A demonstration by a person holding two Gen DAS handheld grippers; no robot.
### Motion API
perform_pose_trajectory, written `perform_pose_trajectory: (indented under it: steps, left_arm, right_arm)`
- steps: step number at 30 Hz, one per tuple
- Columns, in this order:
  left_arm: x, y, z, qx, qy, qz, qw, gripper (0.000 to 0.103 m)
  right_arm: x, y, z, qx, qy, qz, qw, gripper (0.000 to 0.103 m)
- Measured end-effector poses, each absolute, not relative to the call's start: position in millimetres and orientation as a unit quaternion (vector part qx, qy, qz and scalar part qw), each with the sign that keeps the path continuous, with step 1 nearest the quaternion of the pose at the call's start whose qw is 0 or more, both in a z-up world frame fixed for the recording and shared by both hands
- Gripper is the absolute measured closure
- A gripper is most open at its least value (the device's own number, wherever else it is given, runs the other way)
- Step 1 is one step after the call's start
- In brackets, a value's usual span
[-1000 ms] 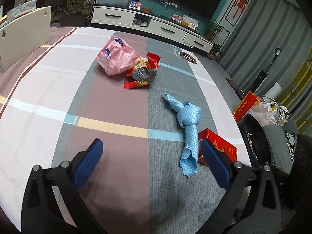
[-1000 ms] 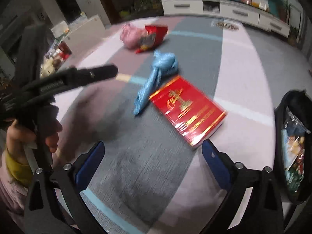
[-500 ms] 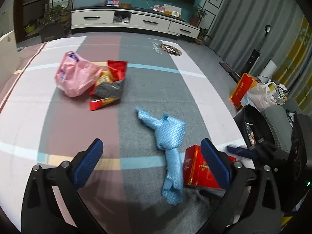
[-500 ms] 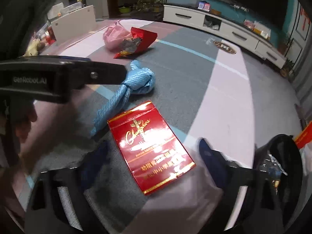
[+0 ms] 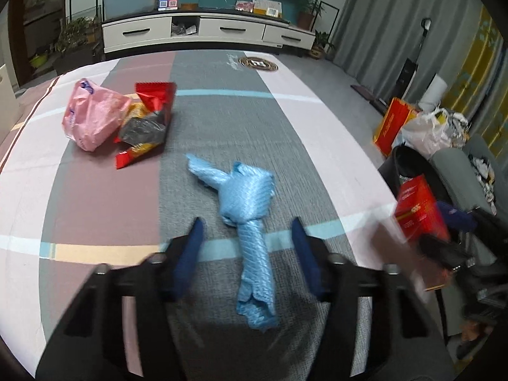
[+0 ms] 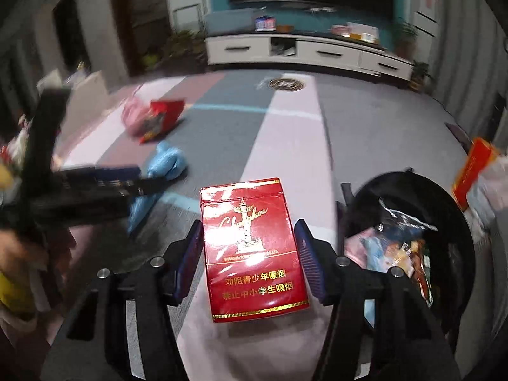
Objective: Collect trash
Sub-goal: 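Carry the cigarette box and blue cloth over the black bin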
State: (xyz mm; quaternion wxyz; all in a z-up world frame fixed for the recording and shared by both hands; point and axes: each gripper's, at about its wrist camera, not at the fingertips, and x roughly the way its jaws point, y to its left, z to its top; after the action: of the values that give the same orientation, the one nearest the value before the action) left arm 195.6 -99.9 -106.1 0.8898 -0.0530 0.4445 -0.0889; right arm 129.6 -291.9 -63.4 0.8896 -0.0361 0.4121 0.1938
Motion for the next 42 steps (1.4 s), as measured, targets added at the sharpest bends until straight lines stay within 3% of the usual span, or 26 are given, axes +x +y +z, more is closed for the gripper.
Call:
perform_pose_trajectory:
  steps: [1, 2, 5, 15, 42]
  left_arm:
    - [195, -101, -107, -0.051, 0.445, -0.088, 0.890, 0.075]
    - [194, -103, -108, -0.049, 0.446, -0.089, 0.889, 0.092]
    - [188, -104, -103, -0.052, 0.437, -0.088, 0.894, 0.095]
    - [152, -127, -76, -0.071, 0.410, -0.130, 0.900, 0.095]
    - [159, -296, -31, 0.038, 0.370, -0.211, 0.904, 0.095]
  right_arm:
    - [129, -296, -61, -0.027, 0.410, 0.190, 0.892, 0.045]
    - [128, -299, -59, -0.022, 0.407, 0.187, 0.894, 0.045]
    - [125, -305, -53, -0.011, 0.399, 0.185, 0.898, 0.045]
    - [122, -337, -40, 0.035, 0.378, 0.167, 0.910, 0.045]
    - [114, -463, -51, 0.135, 0.373, 0.032, 0.917, 0.045]
